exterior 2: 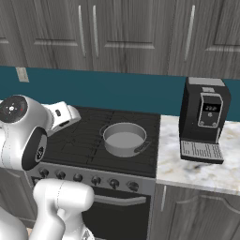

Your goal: Turn on the burner for the pot on the stove. Wait thirty seconds for the pot to heat up. Then add the eggplant to the pot.

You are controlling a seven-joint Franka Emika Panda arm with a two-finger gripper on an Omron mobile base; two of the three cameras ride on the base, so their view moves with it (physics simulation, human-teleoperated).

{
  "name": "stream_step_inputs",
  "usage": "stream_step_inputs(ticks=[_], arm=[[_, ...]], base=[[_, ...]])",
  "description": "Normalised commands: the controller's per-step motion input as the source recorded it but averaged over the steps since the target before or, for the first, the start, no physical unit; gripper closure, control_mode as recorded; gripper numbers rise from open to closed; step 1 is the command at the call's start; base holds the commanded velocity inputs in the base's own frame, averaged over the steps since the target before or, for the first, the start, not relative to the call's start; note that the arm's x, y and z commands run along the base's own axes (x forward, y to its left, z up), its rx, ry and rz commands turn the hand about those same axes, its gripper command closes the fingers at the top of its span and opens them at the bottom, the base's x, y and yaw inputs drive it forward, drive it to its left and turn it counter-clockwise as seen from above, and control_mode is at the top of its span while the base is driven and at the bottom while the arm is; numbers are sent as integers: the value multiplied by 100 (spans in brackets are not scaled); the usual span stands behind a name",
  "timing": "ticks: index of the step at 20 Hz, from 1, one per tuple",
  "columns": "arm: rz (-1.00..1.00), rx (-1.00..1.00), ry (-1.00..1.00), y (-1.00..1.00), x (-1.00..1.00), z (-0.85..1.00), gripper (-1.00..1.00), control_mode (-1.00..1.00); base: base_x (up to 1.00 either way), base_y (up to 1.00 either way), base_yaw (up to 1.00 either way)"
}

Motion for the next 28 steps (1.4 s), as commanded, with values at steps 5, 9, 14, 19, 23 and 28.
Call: stream_step_inputs(ticks=[5, 9, 14, 19, 23, 28], arm=[[0, 0, 0, 0, 0, 0, -100, -100], [0, 0, 0, 0, 0, 0, -100, -100], [0, 0, 0, 0, 0, 0, -100, -100], [0, 0, 0, 0, 0, 0, -100, -100], [0, 0, 0, 0, 0, 0, -100, -100], [0, 0, 0, 0, 0, 0, -100, -100]], base=[[0, 0, 0], [0, 0, 0], [0, 0, 0], [0, 0, 0], [0, 0, 0], [0, 0, 0]])
